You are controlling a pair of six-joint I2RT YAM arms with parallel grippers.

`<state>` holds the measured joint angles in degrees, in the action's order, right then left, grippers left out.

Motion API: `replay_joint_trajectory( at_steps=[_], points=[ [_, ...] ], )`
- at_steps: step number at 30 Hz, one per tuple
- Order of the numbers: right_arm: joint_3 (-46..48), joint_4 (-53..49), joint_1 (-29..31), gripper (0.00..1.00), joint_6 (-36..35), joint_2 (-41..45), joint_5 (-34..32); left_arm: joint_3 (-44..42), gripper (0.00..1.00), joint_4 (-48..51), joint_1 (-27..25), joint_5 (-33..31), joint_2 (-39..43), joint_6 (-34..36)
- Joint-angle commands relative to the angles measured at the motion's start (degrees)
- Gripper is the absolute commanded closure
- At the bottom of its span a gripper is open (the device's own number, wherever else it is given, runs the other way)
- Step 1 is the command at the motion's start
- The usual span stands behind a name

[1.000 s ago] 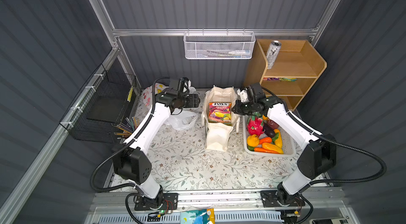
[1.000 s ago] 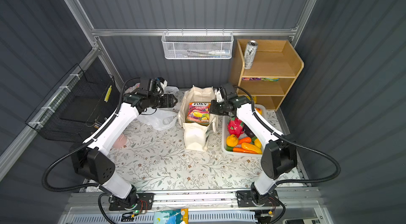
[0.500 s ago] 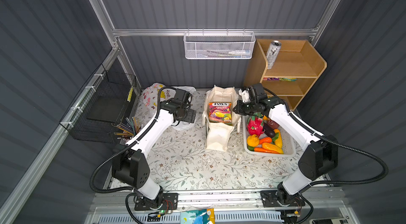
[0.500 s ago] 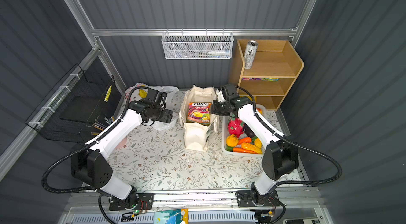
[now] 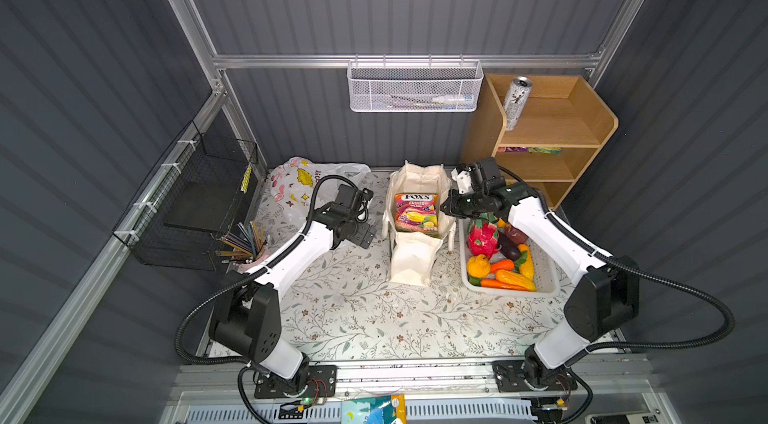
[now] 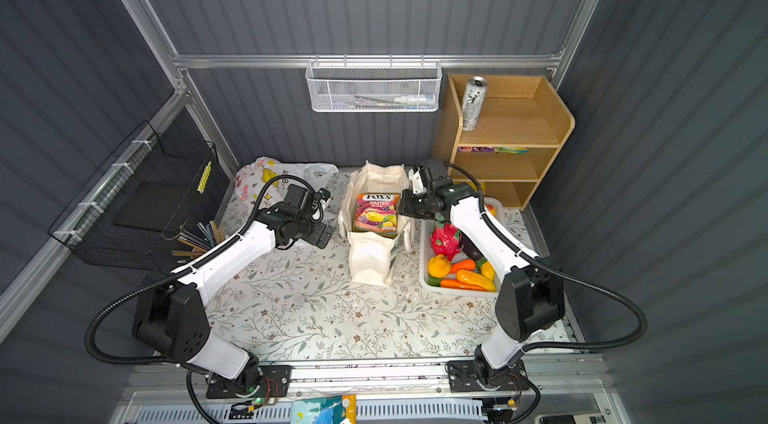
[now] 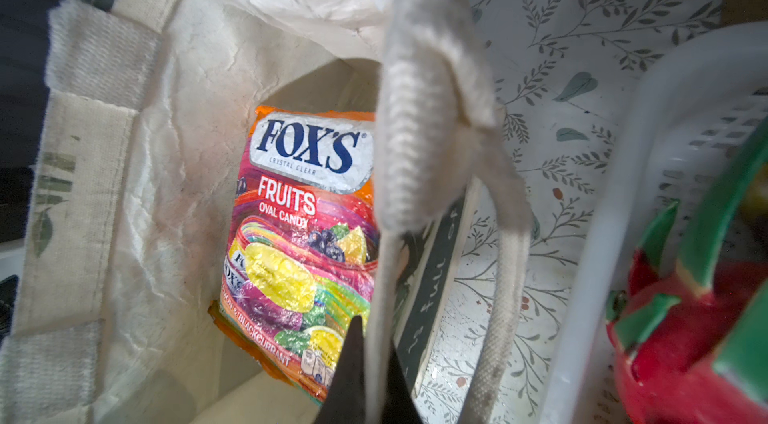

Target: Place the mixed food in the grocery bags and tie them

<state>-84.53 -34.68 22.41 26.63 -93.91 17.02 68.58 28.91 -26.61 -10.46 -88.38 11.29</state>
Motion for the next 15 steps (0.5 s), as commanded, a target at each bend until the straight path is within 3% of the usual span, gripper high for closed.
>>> replay_joint_trajectory(
  at_steps=[1,15],
  points=[
    [0.57,1.15,-0.33,1.0,0.08,0.08,0.49,-2.18,0.0,-8.01,-0.37,1.69,2.42,5.98],
    [0.68,1.34,-0.3,1.0,0.43,0.04,0.74,-0.72,0.0,-12.06,-0.55,8.69,-4.33,9.72]
  ],
)
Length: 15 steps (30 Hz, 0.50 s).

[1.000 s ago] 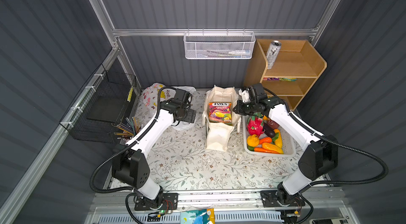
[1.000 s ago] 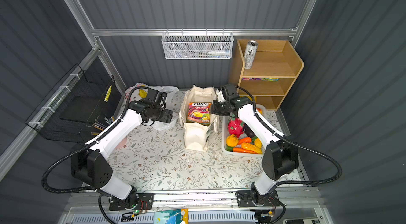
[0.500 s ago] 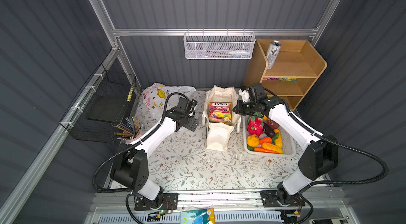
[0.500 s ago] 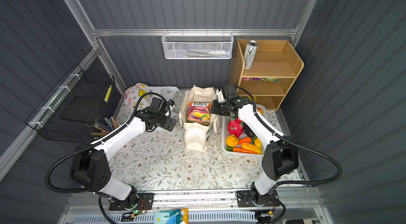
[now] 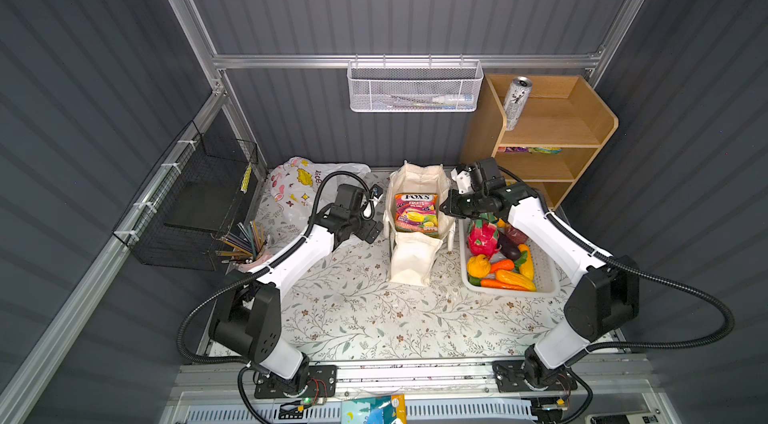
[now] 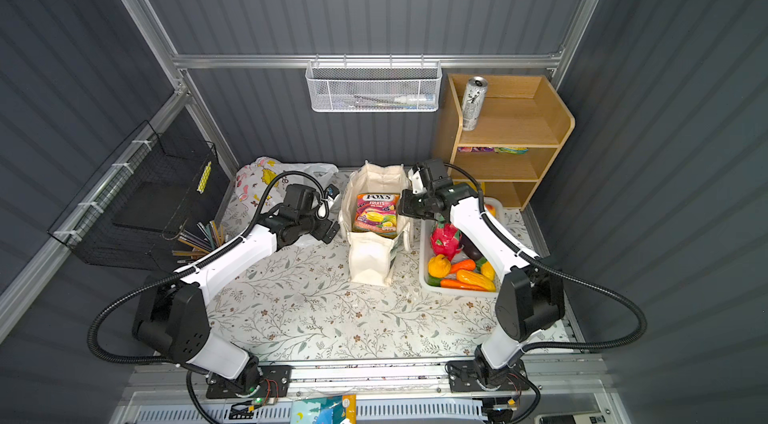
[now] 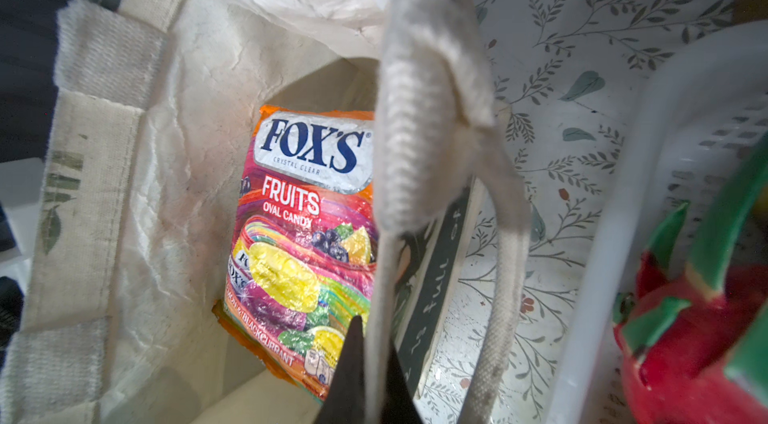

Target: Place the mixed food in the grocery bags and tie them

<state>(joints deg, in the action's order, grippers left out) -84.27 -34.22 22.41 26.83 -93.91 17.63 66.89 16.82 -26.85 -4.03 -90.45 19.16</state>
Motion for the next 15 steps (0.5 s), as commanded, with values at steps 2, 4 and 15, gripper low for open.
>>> replay_joint_trajectory(
  at_steps=[2,4,15],
  points=[
    [0.33,0.84,-0.34,1.0,0.41,0.0,0.13,0.72,0.0,-0.57,-0.31,2.11,-3.59,1.98],
    [0.25,0.79,-0.35,1.0,0.42,0.04,0.13,0.66,0.0,-1.18,-0.31,1.45,-4.68,1.6],
    [-0.13,0.64,-0.37,1.0,0.94,-0.12,0.65,3.0,0.76,-1.1,-0.31,0.21,-8.84,-0.92]
  ],
)
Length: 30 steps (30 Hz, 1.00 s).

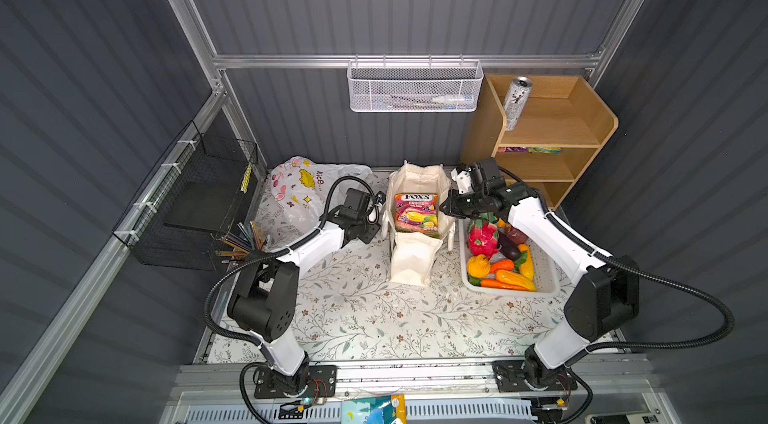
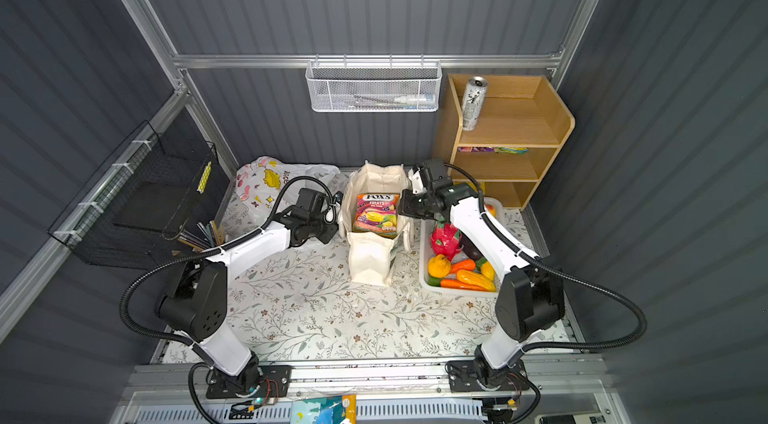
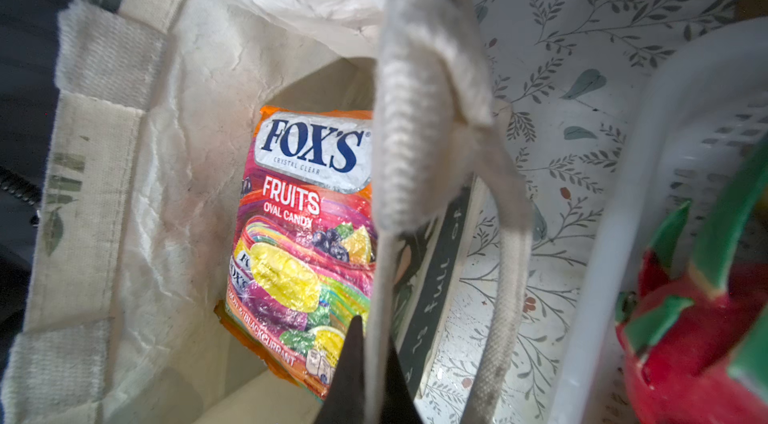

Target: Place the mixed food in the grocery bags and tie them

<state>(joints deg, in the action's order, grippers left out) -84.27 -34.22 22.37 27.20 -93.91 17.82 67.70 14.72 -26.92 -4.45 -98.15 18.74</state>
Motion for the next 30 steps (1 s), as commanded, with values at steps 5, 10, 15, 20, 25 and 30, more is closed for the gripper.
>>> replay_joint_trajectory(
  at_steps=[5,10,15,20,25,30],
  points=[
    [-0.26,0.52,-0.34,1.0,0.83,-0.05,0.6,2.6,1.0,2.11,-0.2,0.83,-0.1,-1.98],
    [-1.01,0.09,-0.35,1.0,0.42,-0.2,0.81,4.27,1.0,2.85,-0.19,-1.28,5.68,-4.4],
    [-1.92,-0.11,-0.34,1.0,0.2,-0.7,0.81,6.83,1.0,2.23,-0.15,-3.65,12.77,-5.25],
    [-1.97,-0.05,-0.42,1.0,0.36,-0.47,0.81,12.41,0.72,11.05,-0.15,-2.33,13.31,-7.9],
    [-1.21,0.25,-0.79,0.99,0.48,-0.05,0.81,5.4,0.25,11.87,-0.22,1.23,15.87,-13.73],
    [-1.4,-0.07,-0.88,0.98,0.17,-0.13,0.81,-0.44,0.1,10.17,-0.24,-2.49,15.06,-9.12]
  ],
)
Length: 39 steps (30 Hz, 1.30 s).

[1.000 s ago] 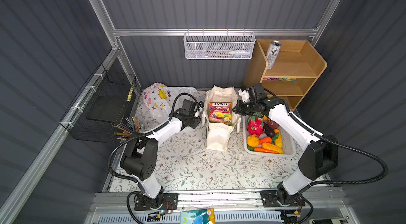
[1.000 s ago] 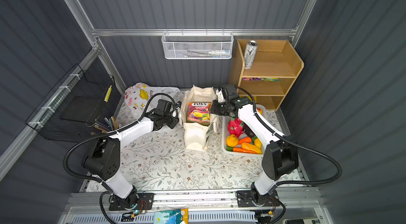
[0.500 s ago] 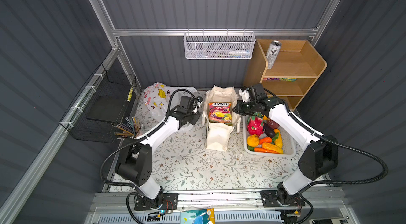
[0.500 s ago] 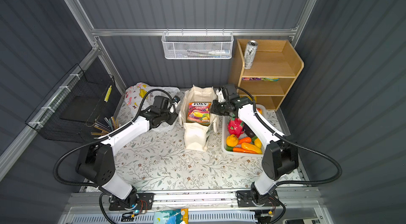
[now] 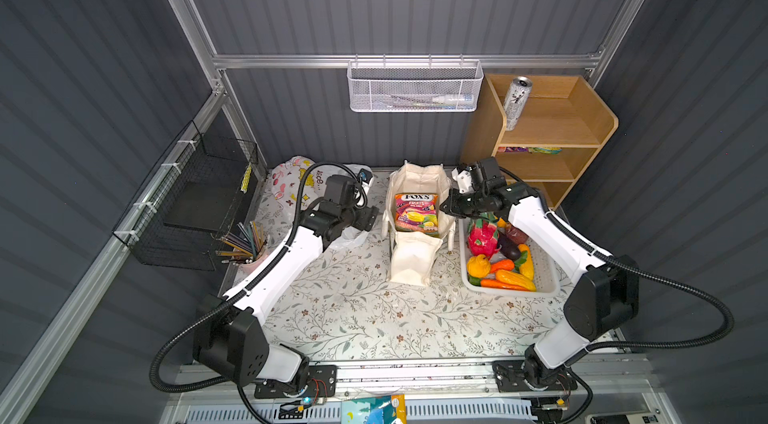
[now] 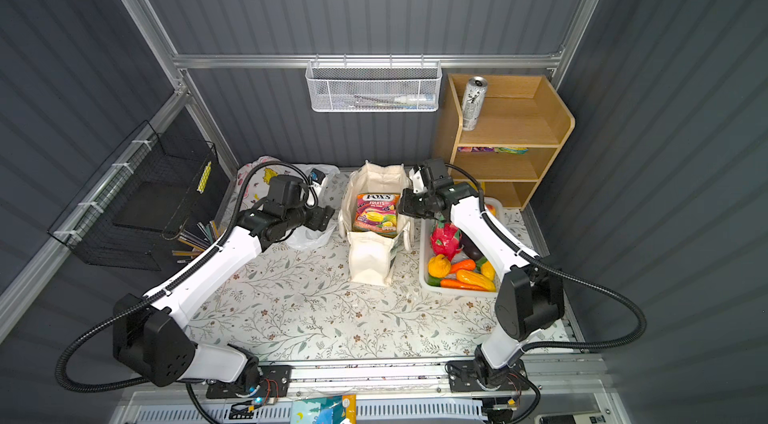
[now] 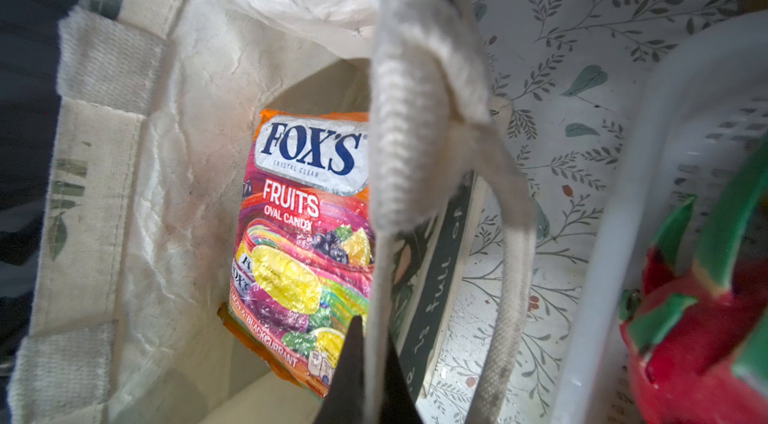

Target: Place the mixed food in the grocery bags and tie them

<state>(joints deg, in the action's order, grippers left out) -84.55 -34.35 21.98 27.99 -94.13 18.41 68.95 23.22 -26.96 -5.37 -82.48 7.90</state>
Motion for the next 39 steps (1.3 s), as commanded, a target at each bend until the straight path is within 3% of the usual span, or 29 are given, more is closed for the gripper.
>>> replay_joint_trajectory(
  at_steps=[1,3,5,13,18,26,37,39],
  points=[
    [-1.22,-0.03,-0.44,0.98,-0.57,-0.05,0.22,-2.17,0.06,1.36,-0.2,-3.54,-1.31,3.69],
    [-1.23,-0.07,-0.45,0.95,-0.59,-0.05,0.22,-3.63,0.0,-0.34,-0.2,-6.13,-1.75,7.82],
    [-1.15,-0.12,-0.46,0.92,-0.57,-0.01,0.22,-5.19,0.0,-3.21,-0.2,-7.34,-1.68,11.51],
    [-0.96,0.16,-0.46,0.67,-0.05,-0.16,2.58,-6.7,0.0,-8.89,-0.2,-3.88,-5.08,19.33],
    [-0.72,0.18,-0.45,0.6,-0.14,-0.16,2.5,-6.03,0.0,-11.27,-0.2,-2.25,-8.0,21.54],
    [-0.52,0.37,-0.53,0.57,-0.25,-0.17,2.42,-3.01,0.0,-9.8,-0.2,-0.25,-12.56,22.82],
    [-0.7,0.58,-0.62,0.56,0.03,-0.53,2.85,-0.41,0.0,-12.06,0.08,-3.17,-20.13,23.82],
    [-0.61,0.7,-0.62,0.56,0.2,-0.36,2.94,0.52,0.12,-11.55,0.24,-2.68,-21.95,23.07]
  ],
)
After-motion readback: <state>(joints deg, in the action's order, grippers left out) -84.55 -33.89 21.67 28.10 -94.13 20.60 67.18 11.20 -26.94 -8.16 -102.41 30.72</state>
